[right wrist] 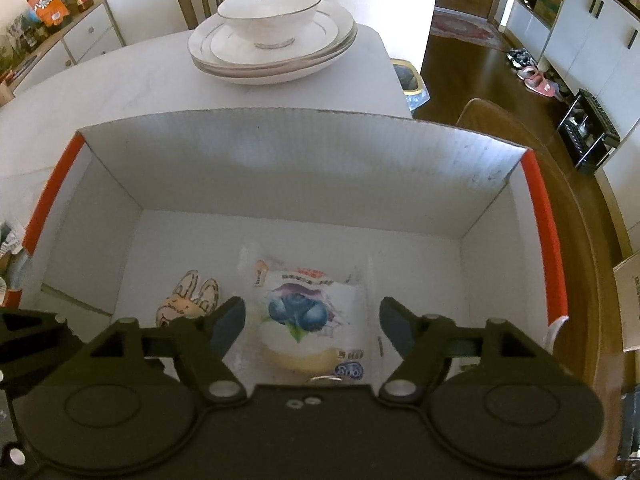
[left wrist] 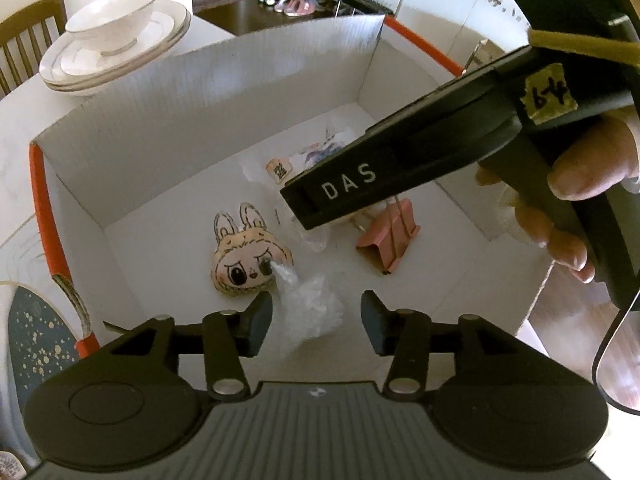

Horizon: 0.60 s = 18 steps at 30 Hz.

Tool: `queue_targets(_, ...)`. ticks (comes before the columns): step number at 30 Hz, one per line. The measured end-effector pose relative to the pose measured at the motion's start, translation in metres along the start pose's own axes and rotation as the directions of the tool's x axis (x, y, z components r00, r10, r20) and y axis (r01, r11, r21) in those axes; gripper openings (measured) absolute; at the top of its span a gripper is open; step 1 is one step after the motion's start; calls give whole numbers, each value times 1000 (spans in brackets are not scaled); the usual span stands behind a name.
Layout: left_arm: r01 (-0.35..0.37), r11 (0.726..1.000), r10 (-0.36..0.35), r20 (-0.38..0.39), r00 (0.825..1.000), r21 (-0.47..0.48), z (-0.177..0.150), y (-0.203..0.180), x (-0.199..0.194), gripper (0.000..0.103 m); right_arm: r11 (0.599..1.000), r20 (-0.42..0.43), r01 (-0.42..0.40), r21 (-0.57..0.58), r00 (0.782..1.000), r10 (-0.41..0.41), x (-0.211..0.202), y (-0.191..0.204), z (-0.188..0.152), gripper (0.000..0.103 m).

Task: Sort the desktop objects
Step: 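Open both tools to drop the tissue bag and bun into the box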

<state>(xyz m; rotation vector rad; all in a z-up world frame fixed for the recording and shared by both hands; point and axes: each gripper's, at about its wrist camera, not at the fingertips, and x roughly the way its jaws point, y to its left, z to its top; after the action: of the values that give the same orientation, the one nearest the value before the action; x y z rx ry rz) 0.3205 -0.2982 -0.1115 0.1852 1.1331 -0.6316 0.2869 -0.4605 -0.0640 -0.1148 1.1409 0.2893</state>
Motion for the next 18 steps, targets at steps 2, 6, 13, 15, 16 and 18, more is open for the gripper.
queue_targets(2,8,1000,-8,17,1000,-4,-1,0,-4,50,1000,10,-8,3,1000,8,-5,-1,-1,79)
queue_targets(6,16,1000,-15,54,998,-9,-4,1,-12,54,999,29,-27,22,999,27,-15,-4,0,80)
queue_targets(13,24,1000,-23,130,991,-7,-6,2,-36,60,995,74,-78,56,995,74,-38,-9,-2,84)
queue_targets(15,31,999,-28,154,988,-14,-9,3,-44,60,994,93,-93,48,992,89,-45,-8,-4,85)
queue_targets(16,26,1000,-23,165,986,-16,-10,4,-48,60,994,105,-100,42,990,95,-50,-7,-5,87)
queue_targets(18,15,1000,-11,189,982,-18,-13,5,-58,60,992,123,-118,40,986,112,-58,-5,-7,90)
